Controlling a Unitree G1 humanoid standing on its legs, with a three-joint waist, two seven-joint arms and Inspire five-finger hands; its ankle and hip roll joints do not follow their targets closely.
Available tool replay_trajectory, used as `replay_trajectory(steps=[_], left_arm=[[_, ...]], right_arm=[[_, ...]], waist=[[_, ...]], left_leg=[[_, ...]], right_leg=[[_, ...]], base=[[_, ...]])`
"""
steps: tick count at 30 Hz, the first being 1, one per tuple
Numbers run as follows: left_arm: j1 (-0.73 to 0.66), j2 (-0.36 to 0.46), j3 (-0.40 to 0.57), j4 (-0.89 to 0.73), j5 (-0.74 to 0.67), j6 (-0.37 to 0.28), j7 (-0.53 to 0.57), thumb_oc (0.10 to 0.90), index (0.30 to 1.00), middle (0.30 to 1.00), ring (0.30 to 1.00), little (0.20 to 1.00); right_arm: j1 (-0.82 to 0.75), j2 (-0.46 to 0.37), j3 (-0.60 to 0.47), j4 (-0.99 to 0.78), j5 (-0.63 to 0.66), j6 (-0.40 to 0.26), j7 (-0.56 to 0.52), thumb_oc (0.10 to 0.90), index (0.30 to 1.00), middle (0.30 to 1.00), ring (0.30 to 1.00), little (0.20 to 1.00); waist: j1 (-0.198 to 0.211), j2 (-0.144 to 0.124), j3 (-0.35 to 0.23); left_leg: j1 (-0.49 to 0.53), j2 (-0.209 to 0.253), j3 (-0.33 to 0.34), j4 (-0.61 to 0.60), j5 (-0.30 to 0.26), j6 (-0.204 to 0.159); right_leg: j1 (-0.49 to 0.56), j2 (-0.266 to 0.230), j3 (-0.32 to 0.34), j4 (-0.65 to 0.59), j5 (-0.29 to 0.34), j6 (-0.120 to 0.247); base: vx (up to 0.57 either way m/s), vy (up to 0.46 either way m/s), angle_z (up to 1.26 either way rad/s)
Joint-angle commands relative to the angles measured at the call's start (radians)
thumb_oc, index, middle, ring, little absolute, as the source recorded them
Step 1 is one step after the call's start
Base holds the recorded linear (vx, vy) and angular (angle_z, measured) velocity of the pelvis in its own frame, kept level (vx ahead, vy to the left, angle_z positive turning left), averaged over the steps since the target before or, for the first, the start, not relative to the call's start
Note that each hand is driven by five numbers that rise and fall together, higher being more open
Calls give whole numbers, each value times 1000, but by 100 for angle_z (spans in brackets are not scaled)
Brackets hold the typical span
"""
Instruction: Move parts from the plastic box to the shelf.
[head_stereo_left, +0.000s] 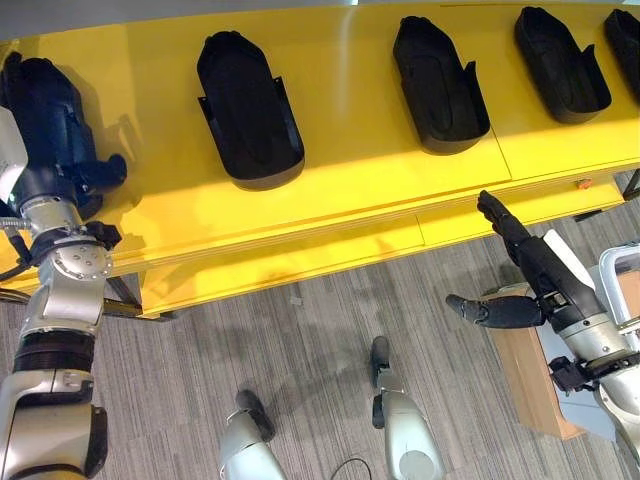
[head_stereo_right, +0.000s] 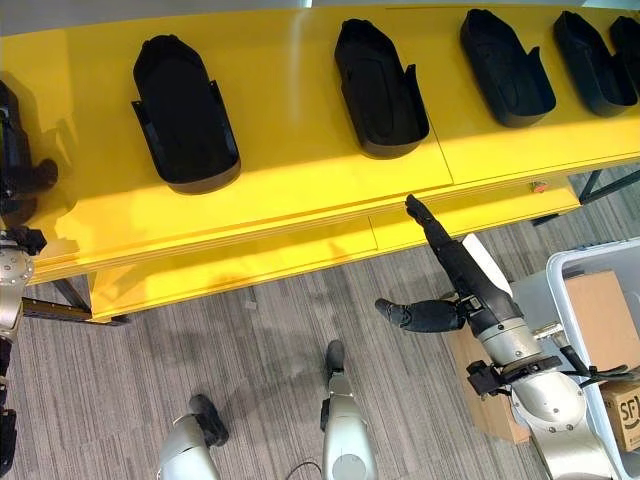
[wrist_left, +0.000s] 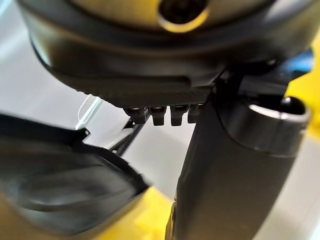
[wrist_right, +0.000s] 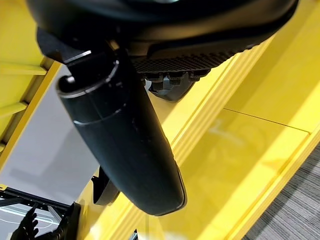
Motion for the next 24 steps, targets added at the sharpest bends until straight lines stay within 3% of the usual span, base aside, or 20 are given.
replay_trajectory(steps=[1,11,12,15,22,24], left_arm=[[-59,43,66,-75,-50,-105,94,900,1000,1000,1000,1000],[-58,35,84,-208,-64,-138,97,900,1000,1000,1000,1000],[-42,23,92,-238,-77,-148,91,900,1000,1000,1000,1000],[-9,9,102,-287,-89,-163,69,900,1000,1000,1000,1000],[171,-98,101,-427,-270,-234,-91,900,1000,1000,1000,1000],[258,-144,63,-488,-389,-256,-201,900,1000,1000,1000,1000]], right_arm=[[-25,-44,-104,-64,12,-86,-61,900,1000,1000,1000,1000],[-35,-37,-100,-50,12,-76,-55,900,1000,1000,1000,1000],[-36,-31,-99,-47,10,-73,-52,900,1000,1000,1000,1000],[-36,-25,-99,-43,6,-69,-51,900,1000,1000,1000,1000],[-62,11,-74,-9,-15,-56,-57,900,1000,1000,1000,1000],[-86,26,-47,6,-26,-48,-57,900,1000,1000,1000,1000]], waist=[[7,7,-108],[17,17,-126],[17,16,-125],[20,19,-128],[42,31,-140],[53,38,-149]], left_leg=[[-21,43,-83,-55,91,-54],[21,35,-84,-76,97,-58],[20,31,-72,-82,121,-45],[39,24,-69,-97,126,-44],[118,6,-63,-144,142,-42],[169,-8,-57,-184,161,-43]], right_leg=[[163,-96,22,46,-123,64],[205,-100,14,39,-131,64],[203,-106,8,37,-116,57],[214,-110,6,34,-117,57],[277,-124,-9,30,-125,55],[309,-131,-17,29,-124,56]], base=[[36,-13,-2],[5,-4,0],[-56,-10,2],[-13,-4,1],[43,-14,4],[68,-37,11]])
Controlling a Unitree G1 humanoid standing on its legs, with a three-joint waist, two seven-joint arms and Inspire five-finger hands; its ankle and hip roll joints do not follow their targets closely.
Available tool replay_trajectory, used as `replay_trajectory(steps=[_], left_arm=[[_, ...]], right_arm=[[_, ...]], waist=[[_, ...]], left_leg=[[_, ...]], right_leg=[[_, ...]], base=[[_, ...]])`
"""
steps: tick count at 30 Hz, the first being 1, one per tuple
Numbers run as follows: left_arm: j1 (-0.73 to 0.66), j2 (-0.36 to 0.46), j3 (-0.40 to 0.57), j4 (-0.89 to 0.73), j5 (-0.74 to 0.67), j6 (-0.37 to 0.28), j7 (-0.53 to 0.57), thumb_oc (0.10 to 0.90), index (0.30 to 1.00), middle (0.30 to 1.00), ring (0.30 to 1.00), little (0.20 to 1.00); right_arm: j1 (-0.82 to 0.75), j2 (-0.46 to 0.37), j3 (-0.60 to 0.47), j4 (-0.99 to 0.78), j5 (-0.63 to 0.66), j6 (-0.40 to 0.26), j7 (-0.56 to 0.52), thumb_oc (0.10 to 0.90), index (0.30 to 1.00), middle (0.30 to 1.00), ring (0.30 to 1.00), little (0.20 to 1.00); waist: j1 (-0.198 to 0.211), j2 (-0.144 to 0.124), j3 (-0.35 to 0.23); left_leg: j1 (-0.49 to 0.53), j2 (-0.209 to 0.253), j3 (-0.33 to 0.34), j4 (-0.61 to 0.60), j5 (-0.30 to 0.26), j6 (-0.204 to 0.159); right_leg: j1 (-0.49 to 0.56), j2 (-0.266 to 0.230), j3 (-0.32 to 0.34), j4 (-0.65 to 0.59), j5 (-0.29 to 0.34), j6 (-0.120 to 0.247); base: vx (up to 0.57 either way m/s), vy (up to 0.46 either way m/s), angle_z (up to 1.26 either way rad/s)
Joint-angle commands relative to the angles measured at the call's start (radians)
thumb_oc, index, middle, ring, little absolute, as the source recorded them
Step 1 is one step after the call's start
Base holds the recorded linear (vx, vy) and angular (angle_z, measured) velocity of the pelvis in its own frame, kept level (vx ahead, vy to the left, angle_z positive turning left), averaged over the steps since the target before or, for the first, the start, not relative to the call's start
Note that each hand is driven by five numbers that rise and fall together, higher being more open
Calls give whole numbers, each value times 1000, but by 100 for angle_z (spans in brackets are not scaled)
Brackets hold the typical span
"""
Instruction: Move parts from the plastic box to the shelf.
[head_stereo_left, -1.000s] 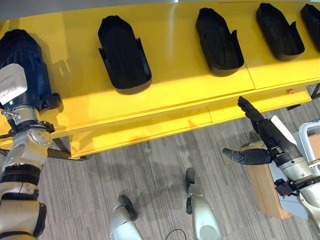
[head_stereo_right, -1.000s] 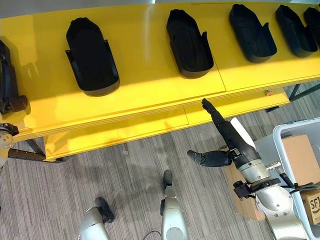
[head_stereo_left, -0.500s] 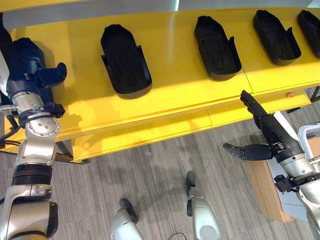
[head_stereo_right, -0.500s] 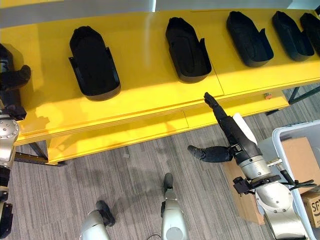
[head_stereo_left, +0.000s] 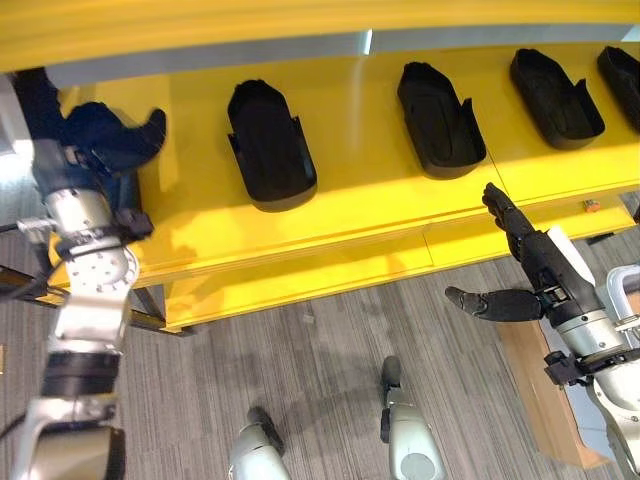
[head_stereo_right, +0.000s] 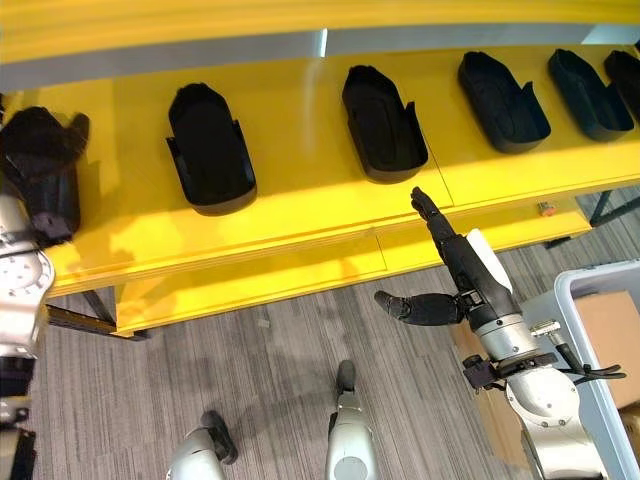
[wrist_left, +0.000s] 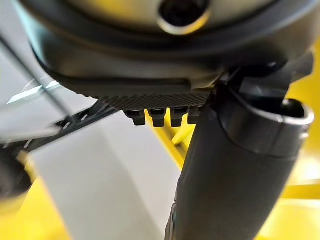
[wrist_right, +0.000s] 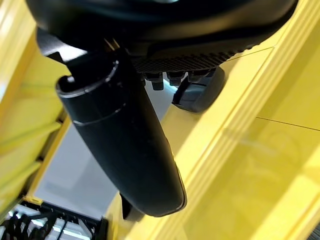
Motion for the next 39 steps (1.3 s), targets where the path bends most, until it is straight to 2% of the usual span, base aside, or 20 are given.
replay_trajectory(steps=[1,6,8,12,16,17,19,20,21,22,25,27,28,29,30,31,32,33,34,39], left_arm=[[22,-4,7,-82,-202,-141,-143,900,1000,1000,1000,1000],[137,-67,-33,-145,-344,-138,-268,900,1000,1000,1000,1000],[262,-148,-59,-224,-471,-123,-355,900,1000,1000,1000,1000],[354,-199,-61,-260,-536,-122,-410,900,1000,1000,1000,1000],[487,-268,-82,-290,-619,-115,-489,900,1000,1000,1000,1000],[487,-268,-81,-290,-619,-115,-490,900,1000,1000,1000,1000],[595,-315,-88,-300,-638,-108,-536,900,1000,1000,1000,1000],[622,-331,-91,-288,-667,-97,-552,900,1000,1000,1000,1000],[641,-337,-86,-286,-665,-94,-560,900,1000,1000,1000,1000],[656,-348,-91,-261,-664,-83,-557,900,1000,1000,1000,1000],[660,-345,-104,-215,-670,-75,-563,900,1000,1000,1000,1000],[688,-351,-121,-204,-623,-78,-571,900,1000,1000,1000,1000],[688,-351,-121,-204,-623,-78,-571,900,1000,1000,1000,1000],[699,-372,-124,-193,-613,-75,-568,900,1000,1000,1000,1000],[700,-372,-124,-193,-613,-75,-568,900,1000,1000,1000,1000],[704,-378,-132,-182,-611,-72,-567,900,1000,1000,1000,1000],[701,-380,-133,-175,-600,-68,-561,900,1000,1000,1000,1000],[701,-380,-133,-175,-600,-68,-561,900,1000,1000,1000,1000],[713,-392,-157,-153,-586,-66,-561,900,1000,1000,1000,1000],[712,-382,-180,-99,-544,-63,-562,900,1000,1000,1000,1000]], right_arm=[[-36,-33,-35,-54,-11,-65,-47,900,1000,1000,1000,1000],[-40,-7,1,-19,-27,-68,-48,900,1000,1000,1000,1000],[-39,19,33,-19,-39,-72,-47,900,1000,1000,1000,1000],[-34,34,44,-14,-40,-83,-46,900,1000,1000,1000,1000],[-20,51,52,-7,-8,-108,-45,900,1000,1000,1000,1000],[-21,51,52,-6,-8,-109,-45,900,1000,1000,1000,1000],[-12,65,74,21,51,-123,-30,900,1000,1000,1000,1000],[-4,66,84,32,55,-123,-28,900,1000,1000,1000,1000],[2,66,83,32,57,-123,-28,900,1000,1000,1000,1000],[15,68,79,43,58,-126,-39,900,1000,1000,1000,1000],[44,79,78,73,77,-128,-54,900,1000,1000,1000,1000],[81,101,74,100,82,-124,-66,900,1000,1000,1000,1000],[81,101,74,100,82,-124,-66,900,1000,1000,1000,1000],[96,119,74,109,86,-119,-50,900,1000,1000,1000,1000],[97,120,74,108,86,-119,-50,900,1000,1000,1000,1000],[113,140,74,116,95,-120,-50,900,1000,1000,1000,1000],[123,172,82,136,121,-117,-52,900,1000,1000,1000,1000],[123,172,82,136,121,-117,-52,900,1000,1000,1000,1000],[140,189,90,150,114,-116,-55,900,1000,1000,1000,1000],[159,218,101,208,134,-108,-62,900,1000,1000,1000,1000]], waist=[[21,11,-136],[29,23,-169],[35,42,-202],[41,61,-226],[46,94,-231],[49,98,-233],[62,118,-218],[66,120,-215],[70,121,-211],[79,111,-200],[67,85,-193],[81,59,-177],[81,59,-177],[79,32,-184],[78,31,-183],[79,21,-186],[69,20,-200],[69,19,-199],[68,31,-218],[57,32,-261]], left_leg=[[6,36,-72,-113,152,-37],[86,17,-50,-203,194,-41],[169,12,-23,-311,255,-49],[228,22,-3,-399,321,-57],[286,73,-3,-487,461,-77],[284,77,-1,-490,465,-77],[284,134,-31,-506,625,-106],[280,145,-34,-510,667,-117],[275,150,-36,-495,669,-116],[241,163,-15,-423,669,-120],[231,148,32,-391,667,-125],[205,18,-30,-245,489,-47],[205,18,-30,-245,489,-47],[200,-84,-43,-212,347,-1],[200,-85,-43,-208,343,1],[207,-140,-41,-205,291,16],[270,-195,-10,-300,220,46],[272,-195,-9,-302,220,46],[321,-260,-64,-423,195,70],[351,-300,-90,-547,214,78]], right_leg=[[183,-94,-12,8,-77,48],[220,-95,-23,2,-80,53],[252,-82,-29,2,-105,50],[260,-57,-26,20,-140,42],[256,14,-15,106,-232,2],[252,18,-14,104,-228,0],[220,107,-6,173,-292,-49],[221,128,-2,169,-291,-61],[226,139,0,163,-298,-68],[266,155,-19,129,-291,-88],[296,161,-33,85,-287,-109],[307,158,-55,12,-213,-123],[307,158,-55,12,-213,-123],[325,143,-70,-25,-192,-110],[329,142,-71,-27,-192,-108],[330,143,-73,-34,-181,-103],[329,147,-90,-51,-168,-85],[330,146,-90,-51,-168,-85],[316,155,-90,-59,-152,-73],[314,160,-89,-117,-110,-54]], base=[[50,-33,9],[44,-47,13],[48,-113,17],[1,-103,-5],[-81,-189,-7],[-164,-302,-5],[-201,-418,-3],[-140,-367,-15],[-105,-368,-19],[-74,-387,-22],[-140,-295,37],[-228,-305,63],[-98,-131,-1],[-29,-54,3],[-60,-83,14],[-23,13,24],[-25,6,11],[34,106,6],[28,71,8],[23,67,-4]])
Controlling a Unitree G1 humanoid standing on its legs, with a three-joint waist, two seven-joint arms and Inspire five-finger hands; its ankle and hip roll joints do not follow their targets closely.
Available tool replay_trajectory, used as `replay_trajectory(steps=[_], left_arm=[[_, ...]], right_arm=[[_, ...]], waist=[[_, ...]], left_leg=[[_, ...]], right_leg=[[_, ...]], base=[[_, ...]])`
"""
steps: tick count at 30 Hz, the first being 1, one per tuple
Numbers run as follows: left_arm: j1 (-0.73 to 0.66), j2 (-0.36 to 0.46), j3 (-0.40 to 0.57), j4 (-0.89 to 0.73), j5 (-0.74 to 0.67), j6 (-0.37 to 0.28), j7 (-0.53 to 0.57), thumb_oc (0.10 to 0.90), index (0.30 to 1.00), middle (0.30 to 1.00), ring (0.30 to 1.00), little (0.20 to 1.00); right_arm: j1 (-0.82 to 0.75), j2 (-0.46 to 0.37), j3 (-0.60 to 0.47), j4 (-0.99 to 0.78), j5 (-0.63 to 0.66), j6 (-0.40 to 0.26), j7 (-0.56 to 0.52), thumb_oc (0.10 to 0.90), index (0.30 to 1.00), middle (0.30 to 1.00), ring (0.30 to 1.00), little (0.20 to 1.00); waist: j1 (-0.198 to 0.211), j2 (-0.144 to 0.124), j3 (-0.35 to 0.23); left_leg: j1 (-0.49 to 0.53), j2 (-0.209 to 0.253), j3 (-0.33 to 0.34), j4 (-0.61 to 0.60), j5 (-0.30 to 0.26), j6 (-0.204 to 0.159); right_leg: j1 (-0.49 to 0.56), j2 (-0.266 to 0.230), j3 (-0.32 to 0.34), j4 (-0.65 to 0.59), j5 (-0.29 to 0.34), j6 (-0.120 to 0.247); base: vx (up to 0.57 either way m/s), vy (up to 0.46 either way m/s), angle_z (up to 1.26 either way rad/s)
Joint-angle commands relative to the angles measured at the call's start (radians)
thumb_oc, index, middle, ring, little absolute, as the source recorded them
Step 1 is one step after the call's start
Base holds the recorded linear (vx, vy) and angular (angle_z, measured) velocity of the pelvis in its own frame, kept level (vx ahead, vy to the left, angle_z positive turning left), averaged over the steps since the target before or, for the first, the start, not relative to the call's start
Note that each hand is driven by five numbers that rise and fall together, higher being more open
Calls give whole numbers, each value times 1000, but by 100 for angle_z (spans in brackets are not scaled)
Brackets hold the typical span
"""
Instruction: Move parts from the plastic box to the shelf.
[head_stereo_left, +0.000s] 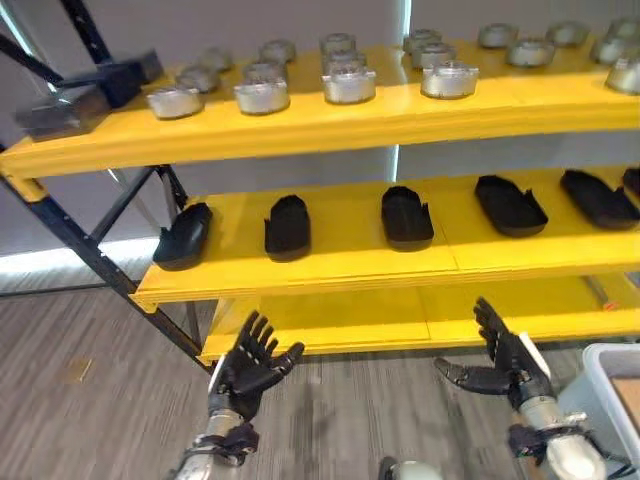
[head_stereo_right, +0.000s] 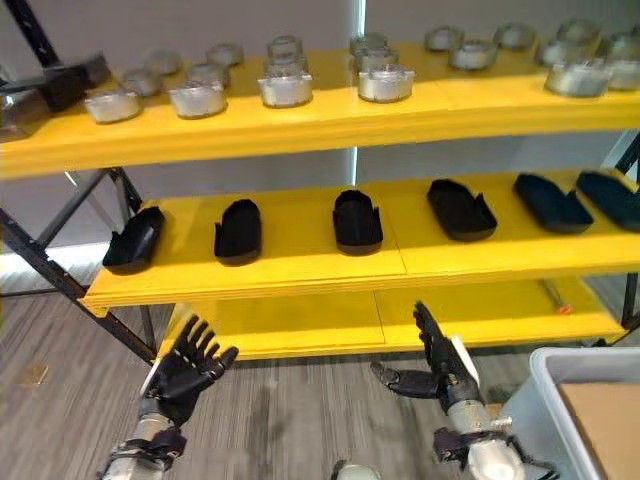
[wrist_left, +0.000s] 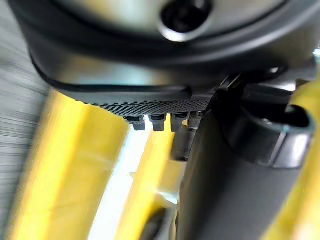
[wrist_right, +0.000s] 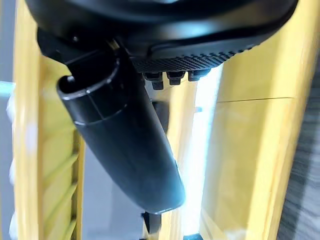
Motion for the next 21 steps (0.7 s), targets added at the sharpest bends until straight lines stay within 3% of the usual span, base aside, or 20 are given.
replay_trajectory(steps=[1,21], left_arm=[[-30,63,60,-99,61,-90,-26,900,1000,1000,1000,1000],[-61,32,86,13,96,-106,26,900,1000,1000,1000,1000]], right_arm=[[-81,-10,-17,-52,54,-82,-17,900,1000,1000,1000,1000],[-112,-5,39,4,74,-68,-31,900,1000,1000,1000,1000]], waist=[[-8,-64,-59],[-2,-83,-66]], left_leg=[[24,-16,-12,-177,197,-103],[42,3,26,-177,190,-106]], right_leg=[[226,-40,26,-301,179,25],[225,-49,35,-300,193,40]], base=[[5,41,-12],[17,15,-6]])
